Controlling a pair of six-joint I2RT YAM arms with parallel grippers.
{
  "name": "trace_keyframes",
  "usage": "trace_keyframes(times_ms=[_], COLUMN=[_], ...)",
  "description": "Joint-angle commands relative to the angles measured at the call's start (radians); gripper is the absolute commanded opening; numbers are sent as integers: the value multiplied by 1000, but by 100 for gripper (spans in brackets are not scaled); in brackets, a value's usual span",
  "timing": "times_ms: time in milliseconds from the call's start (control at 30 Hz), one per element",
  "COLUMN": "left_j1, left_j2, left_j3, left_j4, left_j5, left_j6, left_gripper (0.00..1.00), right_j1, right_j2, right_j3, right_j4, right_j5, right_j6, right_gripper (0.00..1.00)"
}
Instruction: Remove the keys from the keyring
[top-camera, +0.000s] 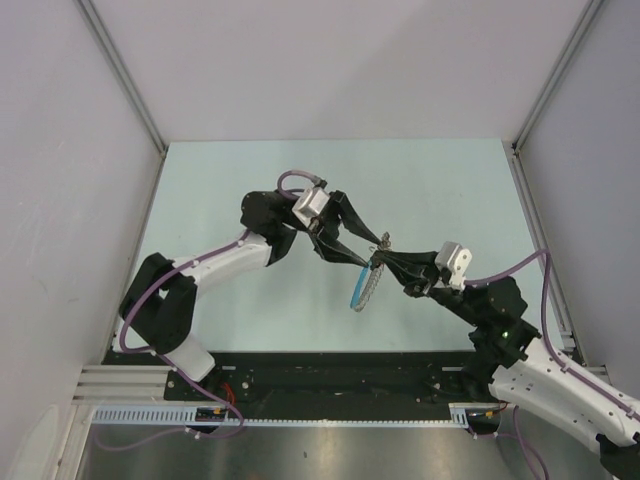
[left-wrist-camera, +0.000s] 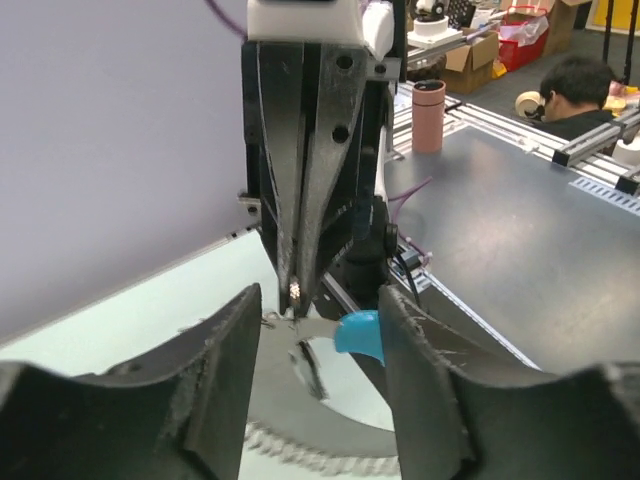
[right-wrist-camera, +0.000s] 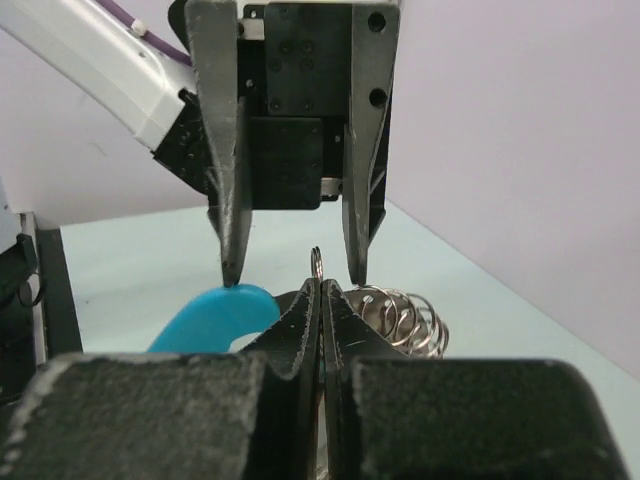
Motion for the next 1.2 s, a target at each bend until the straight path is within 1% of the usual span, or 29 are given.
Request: trace_keyframes(times_ms=[0,67,100,200,233,267,300,333,367,400,433,467,500,533,567,667,700,733,767,833,867,900,933,967,1000,1067,1100,1133,1167], left_j1=[28,44,48,73,77,87,90,91,90,84,62,56,55,54,54,50,50,50,50,50,51,53,53,54,54,51,53,50,47], left_j2=[-45,-55,-62,-91,-105,-120,-142,-191,-218,-240,-254,-251,-248,-251,-263,-298,-308,-321,-341,-416,-444,-490,-502,-509,-506,-499,-496,-493,-495], left_j3=[-64,-78,-76,-61,-63,-69,-69,-64,-19,27,86,182,209,221,230,252,259,263,231,166,87,50,22,5,11,23,20,7,-1], left_j4=[357,310,258,135,109,70,-65,-179,-336,-748,-939,-1082,-1217,-1234,-1251,-1356,-1432,-1454,-1456,-1398,-1325,-1288,-1262,-1275,-1309,-1393,-1402,-1403,-1396], left_j5=[-79,-88,-97,-108,-110,-117,-134,-183,-235,-304,-444,-476,-501,-540,-632,-778,-804,-832,-861,-894,-907,-924,-926,-921,-891,-858,-810,-780,-765], left_j6=[29,33,33,29,55,86,130,269,372,487,713,793,837,839,838,873,887,899,902,916,907,858,841,844,893,930,944,947,950], left_gripper=[58,60,61,69,71,76,77,78,82,83,84,84,87,92,99,100,100,100,100,100,100,100,100,100,100,100,100,93,89], right_j1=[-5,-16,-18,-21,-21,-21,-21,-21,-21,-21,-21,-21,-22,-22,-22,-22,-21,-21,-21,-22,-22,-21,-21,-21,-21,-21,-18,-19,-15], right_j2=[14,26,34,36,31,23,13,8,4,-3,-7,-12,-13,-15,-12,20,29,39,58,74,88,100,112,126,158,195,203,212,221], right_j3=[130,184,200,233,240,241,241,239,240,241,241,245,248,251,257,306,341,358,375,421,437,452,489,509,527,582,596,621,636], right_j4=[-159,-216,-261,-330,-345,-359,-387,-399,-402,-443,-451,-459,-476,-485,-497,-575,-627,-654,-701,-738,-769,-786,-804,-844,-865,-916,-930,-954,-968], right_j5=[68,68,65,68,88,95,100,106,120,129,138,138,138,138,140,140,141,149,152,158,163,170,189,194,192,180,165,160,158], right_j6=[-34,-19,-2,15,21,24,25,25,27,33,36,39,41,44,42,27,21,16,9,-5,-22,-28,-34,-37,-48,-63,-67,-71,-77], right_gripper=[0,0,0,0,0,0,0,0,0,0,0,0,0,0,0,0,0,0,0,0,0,0,0,0,0,0,0,0,0])
